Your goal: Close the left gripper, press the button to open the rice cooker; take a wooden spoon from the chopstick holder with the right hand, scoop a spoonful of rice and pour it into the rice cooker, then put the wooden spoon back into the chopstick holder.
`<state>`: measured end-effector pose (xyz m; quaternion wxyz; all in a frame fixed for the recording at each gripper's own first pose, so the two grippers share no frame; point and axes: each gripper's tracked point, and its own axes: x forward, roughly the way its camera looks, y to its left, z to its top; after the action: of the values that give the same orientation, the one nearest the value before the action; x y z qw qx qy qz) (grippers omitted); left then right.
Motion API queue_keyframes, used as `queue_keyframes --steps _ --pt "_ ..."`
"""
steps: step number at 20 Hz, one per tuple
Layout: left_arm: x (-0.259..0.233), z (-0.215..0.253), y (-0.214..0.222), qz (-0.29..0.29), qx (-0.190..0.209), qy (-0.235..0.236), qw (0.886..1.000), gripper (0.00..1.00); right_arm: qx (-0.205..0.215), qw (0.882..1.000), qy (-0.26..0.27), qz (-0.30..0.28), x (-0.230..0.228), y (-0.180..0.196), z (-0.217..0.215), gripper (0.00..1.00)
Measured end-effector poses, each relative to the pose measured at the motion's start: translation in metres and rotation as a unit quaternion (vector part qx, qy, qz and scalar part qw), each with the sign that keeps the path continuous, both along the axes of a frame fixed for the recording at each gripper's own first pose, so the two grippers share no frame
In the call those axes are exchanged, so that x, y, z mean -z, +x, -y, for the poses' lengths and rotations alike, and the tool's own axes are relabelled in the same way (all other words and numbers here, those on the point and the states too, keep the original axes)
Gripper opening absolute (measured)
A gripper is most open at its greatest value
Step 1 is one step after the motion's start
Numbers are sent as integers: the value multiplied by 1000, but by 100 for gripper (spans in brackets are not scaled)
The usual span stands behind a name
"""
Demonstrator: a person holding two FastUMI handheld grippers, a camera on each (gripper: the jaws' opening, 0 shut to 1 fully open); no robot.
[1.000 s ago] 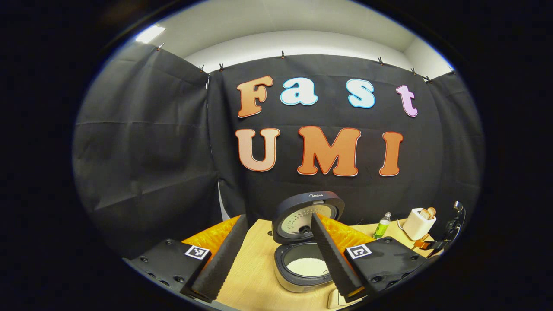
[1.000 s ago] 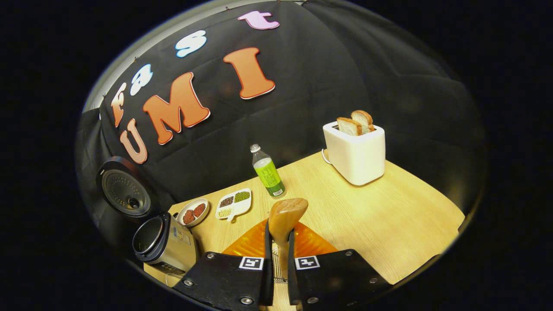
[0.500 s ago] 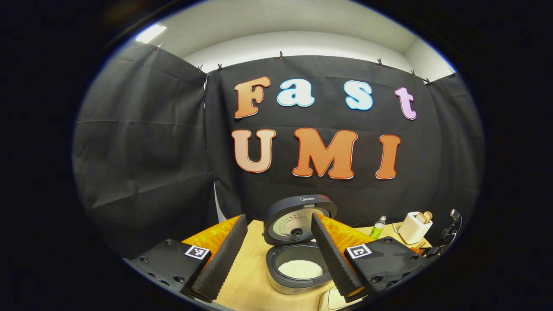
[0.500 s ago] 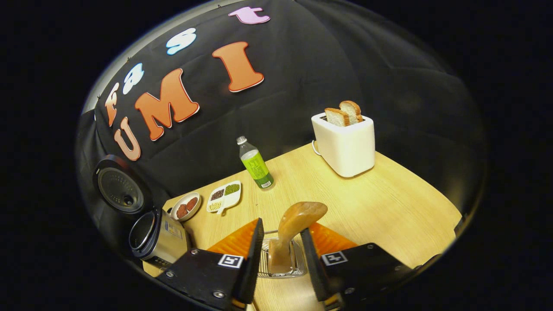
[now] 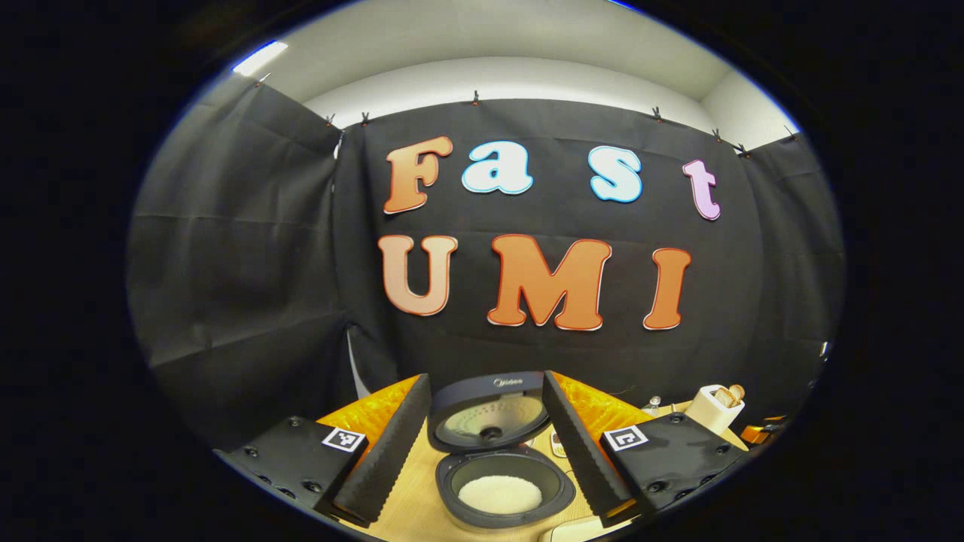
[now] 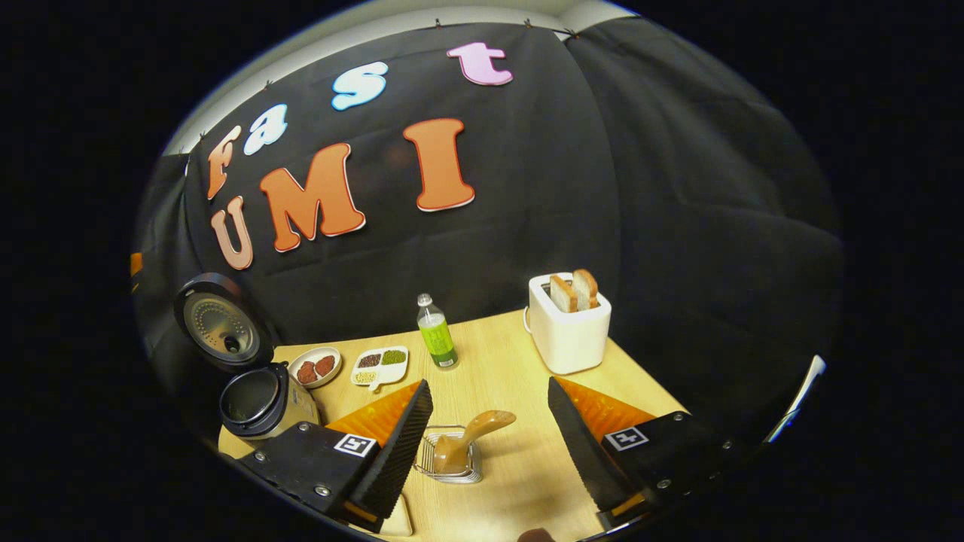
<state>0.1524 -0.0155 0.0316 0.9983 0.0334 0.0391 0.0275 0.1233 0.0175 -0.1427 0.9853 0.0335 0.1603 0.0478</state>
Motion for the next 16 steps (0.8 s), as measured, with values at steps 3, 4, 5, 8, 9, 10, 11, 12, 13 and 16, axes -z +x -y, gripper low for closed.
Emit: queue_keyframes --steps 3,4,5,8,9,10,11,12,13,16 --pt "-7 12 45 -4 17 6 1000 97 -6 1000 -17 23 -29 -16 0 95" --pt "-9 15 59 -4 21 4 1000 97 -5 999 -19 30 -37 -20 2 95" --pt "-8 16 75 -7 21 1 1000 97 -4 999 -16 34 -44 -24 2 95" --pt "9 16 114 -28 17 1 999 97 0 999 -2 44 -61 -33 5 95" --pt "18 15 125 -40 13 3 999 97 3 999 -3 48 -65 -34 7 95" --pt "28 12 136 -48 10 2 999 97 7 999 -6 51 -67 -36 10 95" --pt "37 12 148 -56 10 -1 998 99 9 998 -8 54 -70 -38 13 95" --pt "49 10 158 -68 6 -3 998 98 11 998 -11 57 -74 -40 16 95" --pt "61 4 165 -81 -2 -4 997 98 13 998 -12 61 -78 -41 18 95" --pt "89 -12 180 -107 -19 -9 994 99 23 997 -5 68 -86 -43 29 95"
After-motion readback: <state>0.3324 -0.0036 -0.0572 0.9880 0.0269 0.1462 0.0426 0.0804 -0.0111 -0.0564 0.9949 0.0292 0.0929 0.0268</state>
